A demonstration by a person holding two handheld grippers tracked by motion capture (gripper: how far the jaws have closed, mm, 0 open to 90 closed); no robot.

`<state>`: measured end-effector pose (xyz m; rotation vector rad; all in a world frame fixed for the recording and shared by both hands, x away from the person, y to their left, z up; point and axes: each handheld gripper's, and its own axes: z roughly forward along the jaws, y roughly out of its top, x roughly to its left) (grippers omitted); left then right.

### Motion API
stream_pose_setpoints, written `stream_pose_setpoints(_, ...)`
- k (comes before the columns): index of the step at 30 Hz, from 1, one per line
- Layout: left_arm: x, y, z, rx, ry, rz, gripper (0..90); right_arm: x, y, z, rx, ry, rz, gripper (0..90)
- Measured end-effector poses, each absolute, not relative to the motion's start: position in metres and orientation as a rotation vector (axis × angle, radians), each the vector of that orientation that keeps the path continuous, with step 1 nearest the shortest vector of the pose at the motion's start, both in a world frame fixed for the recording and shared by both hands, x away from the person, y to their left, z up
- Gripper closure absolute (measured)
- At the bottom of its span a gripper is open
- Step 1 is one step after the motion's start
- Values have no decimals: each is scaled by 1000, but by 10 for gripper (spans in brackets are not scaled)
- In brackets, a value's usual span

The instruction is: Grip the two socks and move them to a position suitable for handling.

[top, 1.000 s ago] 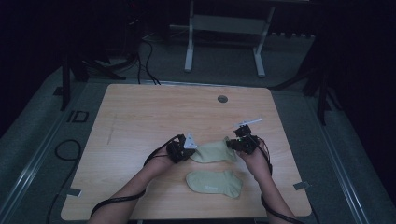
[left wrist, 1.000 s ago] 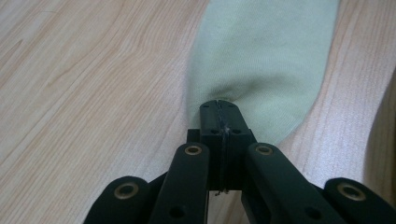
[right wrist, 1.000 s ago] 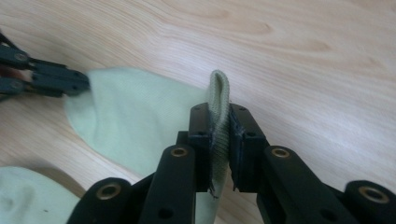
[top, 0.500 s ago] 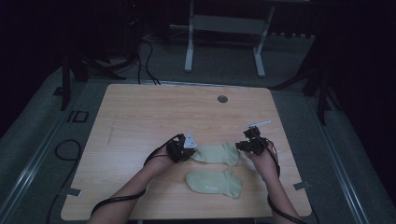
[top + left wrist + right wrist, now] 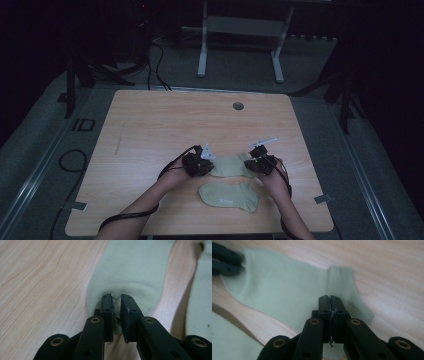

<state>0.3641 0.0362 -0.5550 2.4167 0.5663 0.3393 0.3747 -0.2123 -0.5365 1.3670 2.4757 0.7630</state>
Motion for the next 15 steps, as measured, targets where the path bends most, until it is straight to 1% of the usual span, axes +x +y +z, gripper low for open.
stream_pose_setpoints(2,369,39,-555,2414,586,343,801,376,-216,-543,1381,2473,748,878)
stream_pose_setpoints(5,372,41,-557,2393,597,348,801,377,-217,-543,1391,2456,751,874)
stream_pose_setpoints(11,380,40,-556,2404,597,385,800,383,-216,-544,1391,2426,762,859)
stream_pose_setpoints(15,383,41,-557,2394,595,375,800,388,-217,-544,1394,2421,758,859)
